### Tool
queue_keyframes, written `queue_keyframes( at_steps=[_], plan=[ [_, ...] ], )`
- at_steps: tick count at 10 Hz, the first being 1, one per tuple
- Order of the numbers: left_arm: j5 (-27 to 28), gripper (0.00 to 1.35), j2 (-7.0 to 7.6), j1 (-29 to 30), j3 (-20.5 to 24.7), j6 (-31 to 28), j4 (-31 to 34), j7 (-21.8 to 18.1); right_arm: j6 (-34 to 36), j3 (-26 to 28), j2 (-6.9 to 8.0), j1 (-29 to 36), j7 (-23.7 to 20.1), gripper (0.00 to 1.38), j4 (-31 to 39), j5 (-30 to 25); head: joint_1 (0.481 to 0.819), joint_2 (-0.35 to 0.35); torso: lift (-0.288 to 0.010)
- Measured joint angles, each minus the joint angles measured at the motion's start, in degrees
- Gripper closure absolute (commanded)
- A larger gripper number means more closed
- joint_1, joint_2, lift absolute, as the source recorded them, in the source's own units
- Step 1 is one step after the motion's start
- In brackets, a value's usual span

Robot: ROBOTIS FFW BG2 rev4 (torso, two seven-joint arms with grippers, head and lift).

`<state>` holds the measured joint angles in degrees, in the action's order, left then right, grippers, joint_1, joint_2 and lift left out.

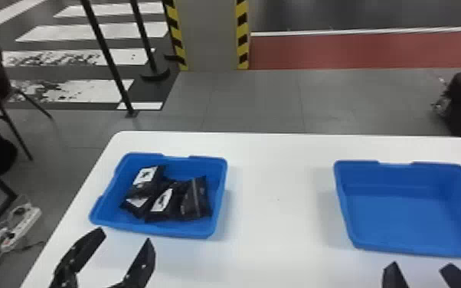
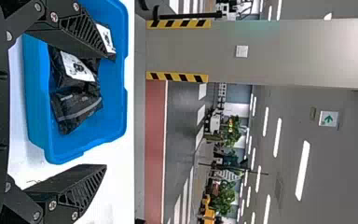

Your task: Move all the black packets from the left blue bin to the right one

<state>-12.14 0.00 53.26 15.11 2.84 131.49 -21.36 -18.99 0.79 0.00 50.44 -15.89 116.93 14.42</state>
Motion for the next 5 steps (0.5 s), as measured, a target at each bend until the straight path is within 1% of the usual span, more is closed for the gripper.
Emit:
queue_keyframes(
  at_steps=[1,2,4,5],
  plan=[
    [0.0,0.2,0.03,-1.3,0.5,-0.7,-0.7,0.0,0.0,0.0,0.0,0.0,0.0,0.23,0.0,0.0,0.695,0.146,-0.11],
    [0.3,0.2,0.41,-3.7,1.3,-3.7,-1.2,0.0,0.0,0.0,0.0,-0.1,0.0,0.23,-0.1,0.1,0.695,0.152,-0.11],
    [0.8,0.2,1.83,-8.0,1.5,-10.6,-2.1,0.0,0.0,0.0,0.0,-0.3,0.0,0.23,-0.2,0.3,0.695,0.155,-0.11],
    [0.9,0.2,2.23,-10.1,1.6,-12.5,-3.9,0.0,0.0,0.0,0.0,-0.4,0.0,0.23,-0.3,0.3,0.695,0.158,-0.11]
  ],
)
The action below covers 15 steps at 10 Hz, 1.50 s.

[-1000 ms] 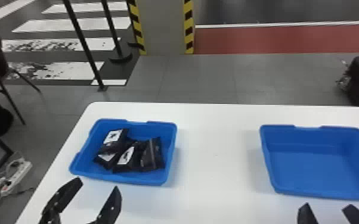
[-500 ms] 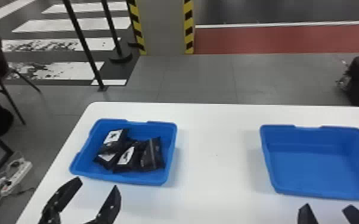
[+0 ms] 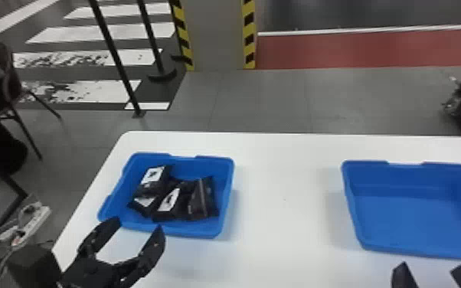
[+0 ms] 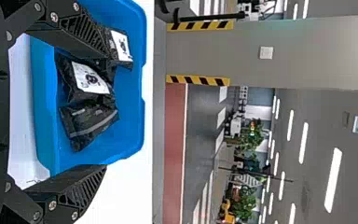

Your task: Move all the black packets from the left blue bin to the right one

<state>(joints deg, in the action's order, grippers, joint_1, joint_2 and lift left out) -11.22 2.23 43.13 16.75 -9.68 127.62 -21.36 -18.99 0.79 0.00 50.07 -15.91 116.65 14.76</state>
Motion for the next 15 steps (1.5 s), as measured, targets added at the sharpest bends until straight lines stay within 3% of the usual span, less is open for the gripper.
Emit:
queue_keyframes(
  at_steps=[3,7,11,13,14,15],
  plan=[
    [2.0,0.21,0.87,-8.0,1.5,-4.4,-6.2,0.0,0.0,0.0,0.0,-0.1,0.0,0.23,0.0,0.1,0.695,0.19,-0.11],
    [4.2,0.22,6.13,-24.0,-0.7,-9.4,-20.8,-1.2,0.0,0.0,0.0,-0.9,0.0,0.23,-0.4,0.3,0.695,0.193,-0.11],
    [7.1,0.22,6.68,-33.5,0.6,-14.9,-30.9,-0.8,0.0,0.0,0.0,-0.9,0.0,0.23,-0.6,0.6,0.695,0.228,-0.11],
    [7.3,0.24,8.26,-38.0,-0.4,-16.3,-36.6,-2.1,0.0,0.0,0.0,-0.7,0.0,0.23,-0.7,0.7,0.695,0.23,-0.11],
    [7.0,0.29,9.35,-40.3,-1.7,-16.1,-39.4,-2.8,0.0,0.0,0.0,-0.8,0.0,0.23,-0.8,0.8,0.695,0.225,-0.11],
    [6.7,0.56,9.91,-41.8,-2.3,-16.0,-41.3,-3.6,0.0,0.0,0.0,-0.8,0.0,0.23,-0.9,0.9,0.695,0.216,-0.11]
  ],
)
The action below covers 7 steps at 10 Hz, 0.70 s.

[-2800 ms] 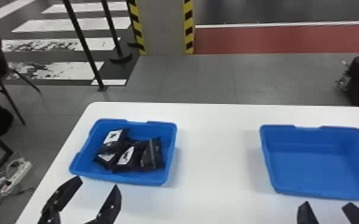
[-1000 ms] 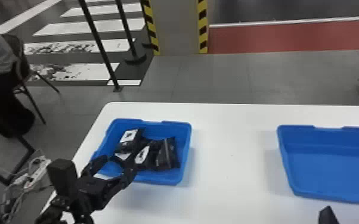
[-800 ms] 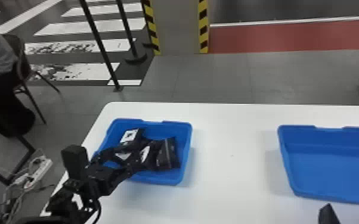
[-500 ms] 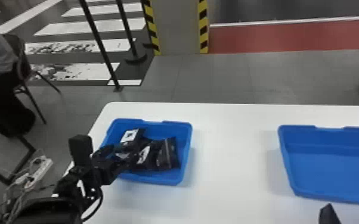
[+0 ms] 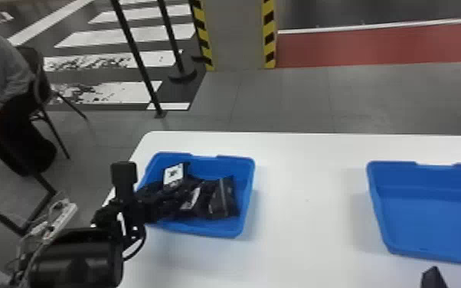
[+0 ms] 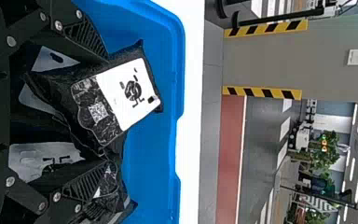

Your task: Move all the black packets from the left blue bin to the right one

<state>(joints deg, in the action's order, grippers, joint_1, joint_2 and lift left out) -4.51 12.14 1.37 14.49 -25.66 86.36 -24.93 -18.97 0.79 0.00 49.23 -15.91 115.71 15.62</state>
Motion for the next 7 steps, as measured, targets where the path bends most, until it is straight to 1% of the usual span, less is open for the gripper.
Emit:
queue_keyframes(
  at_steps=[1,2,3,5,6,7],
  plan=[
    [-0.1,0.96,0.17,-0.9,0.0,-0.6,-1.3,-1.0,0.0,0.0,0.0,0.0,0.0,0.23,-0.1,0.0,0.695,0.214,-0.11],
    [0.2,1.03,0.21,-1.1,0.0,-1.0,-1.9,-1.2,0.0,-0.1,0.0,0.0,0.0,0.23,-0.2,0.1,0.695,0.215,-0.11],
    [0.8,1.22,0.16,-1.1,-0.1,-0.8,-2.0,-1.2,0.0,-0.1,0.0,0.0,0.0,0.23,-0.2,0.1,0.695,0.215,-0.11],
    [2.2,1.21,0.11,-0.9,-0.2,1.1,-2.0,-1.9,0.0,-0.1,0.0,0.0,-0.1,0.23,-0.1,0.1,0.695,0.215,-0.11],
    [2.3,1.21,0.18,-0.5,-0.1,2.8,-1.1,-3.5,0.0,-0.1,0.0,0.0,-0.1,0.23,0.1,0.1,0.695,0.208,-0.11],
    [2.1,1.21,0.07,2.1,0.4,2.0,4.1,-4.2,0.0,-0.3,0.0,-0.2,0.0,0.23,0.2,0.1,0.695,0.203,-0.11]
  ],
)
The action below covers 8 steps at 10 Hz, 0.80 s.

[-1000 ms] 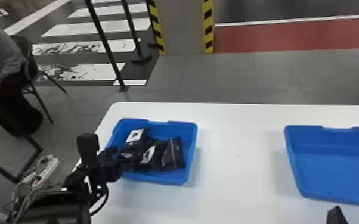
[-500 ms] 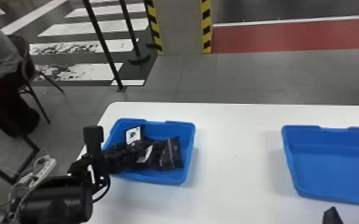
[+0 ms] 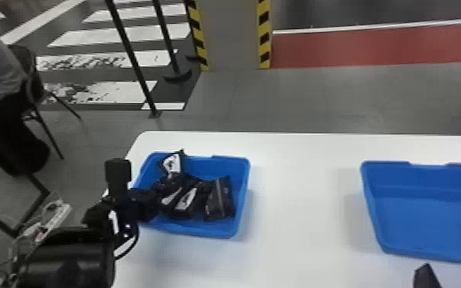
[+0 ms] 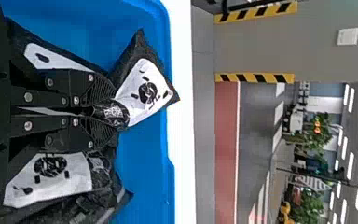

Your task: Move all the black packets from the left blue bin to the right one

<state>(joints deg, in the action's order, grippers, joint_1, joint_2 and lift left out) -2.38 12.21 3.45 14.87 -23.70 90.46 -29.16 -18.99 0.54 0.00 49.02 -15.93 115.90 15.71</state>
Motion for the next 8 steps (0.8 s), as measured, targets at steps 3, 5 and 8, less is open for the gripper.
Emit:
queue_keyframes(
  at_steps=[3,5,8],
  plan=[
    [-0.2,1.21,-1.89,13.4,1.3,-8.6,26.4,-3.0,0.2,-1.4,0.0,-0.7,-1.2,0.23,1.5,1.6,0.695,0.178,-0.11],
    [0.0,1.21,-2.7,17.2,-0.7,-10.9,36.3,-7.8,2.6,-1.9,0.0,-3.5,-5.3,0.23,2.8,3.0,0.695,0.137,-0.11],
    [0.1,1.21,-3.12,14.4,-6.4,-11.2,37.6,-11.6,10.8,-3.1,0.0,-9.4,-11.6,0.23,3.2,5.4,0.695,0.081,-0.11]
  ],
)
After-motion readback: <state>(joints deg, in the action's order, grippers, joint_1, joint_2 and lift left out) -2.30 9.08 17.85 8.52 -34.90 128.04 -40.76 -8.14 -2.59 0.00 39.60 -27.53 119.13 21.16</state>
